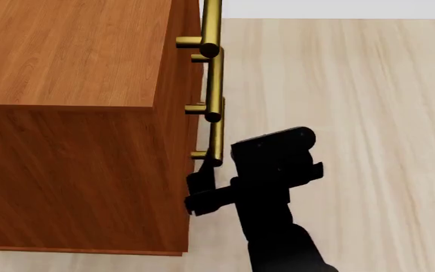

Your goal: Close the bottom drawer of the cabinet and open the top drawer.

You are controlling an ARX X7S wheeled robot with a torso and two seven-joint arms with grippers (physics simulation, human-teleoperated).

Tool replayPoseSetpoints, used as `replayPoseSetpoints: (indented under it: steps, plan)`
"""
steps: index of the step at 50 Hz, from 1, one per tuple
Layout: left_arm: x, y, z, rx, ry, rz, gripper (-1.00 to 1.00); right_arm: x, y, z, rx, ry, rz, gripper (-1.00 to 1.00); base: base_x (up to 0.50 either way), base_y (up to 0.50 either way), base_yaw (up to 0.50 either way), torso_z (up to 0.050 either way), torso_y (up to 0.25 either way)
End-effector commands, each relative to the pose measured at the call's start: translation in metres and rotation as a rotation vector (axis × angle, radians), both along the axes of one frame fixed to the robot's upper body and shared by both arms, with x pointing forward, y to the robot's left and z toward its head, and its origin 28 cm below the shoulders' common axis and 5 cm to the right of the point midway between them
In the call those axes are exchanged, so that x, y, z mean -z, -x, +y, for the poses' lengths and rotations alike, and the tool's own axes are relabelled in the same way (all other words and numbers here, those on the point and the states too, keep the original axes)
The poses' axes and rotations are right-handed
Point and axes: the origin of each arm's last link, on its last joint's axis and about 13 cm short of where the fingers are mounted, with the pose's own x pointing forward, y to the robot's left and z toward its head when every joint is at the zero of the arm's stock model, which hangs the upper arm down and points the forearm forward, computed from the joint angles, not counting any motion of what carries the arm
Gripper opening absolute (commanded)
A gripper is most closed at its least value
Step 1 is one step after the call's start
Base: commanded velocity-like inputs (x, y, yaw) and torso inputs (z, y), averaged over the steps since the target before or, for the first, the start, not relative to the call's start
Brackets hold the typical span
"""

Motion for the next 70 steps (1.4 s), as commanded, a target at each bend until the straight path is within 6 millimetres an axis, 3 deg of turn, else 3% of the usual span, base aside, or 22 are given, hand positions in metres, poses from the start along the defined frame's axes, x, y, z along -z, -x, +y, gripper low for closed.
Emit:
replayPoseSetpoints:
  steps: [1, 9, 26, 40, 52, 70]
  plan:
    - [0.0, 0.001, 0.0, 0.001, 0.002, -0.002, 1.0, -0.008, 0.008, 0.013, -0.101, -0.074, -0.003, 1.0, 0.0, 0.0, 0.0, 0.0, 0.0]
    - [0.0, 0.001, -0.001, 0.003, 0.003, -0.003, 1.0, -0.01, 0.02, 0.015, -0.161, -0.114, 0.002, 1.0, 0.0, 0.0, 0.0, 0.0, 0.0]
    - [-0.002, 0.0, -0.006, 0.023, 0.0, -0.008, 1.0, -0.014, 0.068, -0.018, -0.067, -0.279, 0.026, 1.0, 0.0, 0.0, 0.0, 0.0, 0.0]
    - [-0.004, 0.003, -0.008, 0.031, 0.0, -0.013, 1.0, -0.027, 0.093, -0.04, 0.047, -0.398, -0.005, 1.0, 0.0, 0.0, 0.0, 0.0, 0.0]
    - [-0.005, 0.005, -0.01, 0.036, -0.002, -0.016, 1.0, -0.061, 0.107, -0.056, 0.065, -0.633, -0.059, 1.0, 0.0, 0.0, 0.0, 0.0, 0.0]
    - [-0.005, 0.006, -0.011, 0.041, -0.002, -0.019, 1.0, -0.102, 0.113, -0.051, 0.006, -1.004, -0.065, 1.0, 0.0, 0.0, 0.0, 0.0, 0.0]
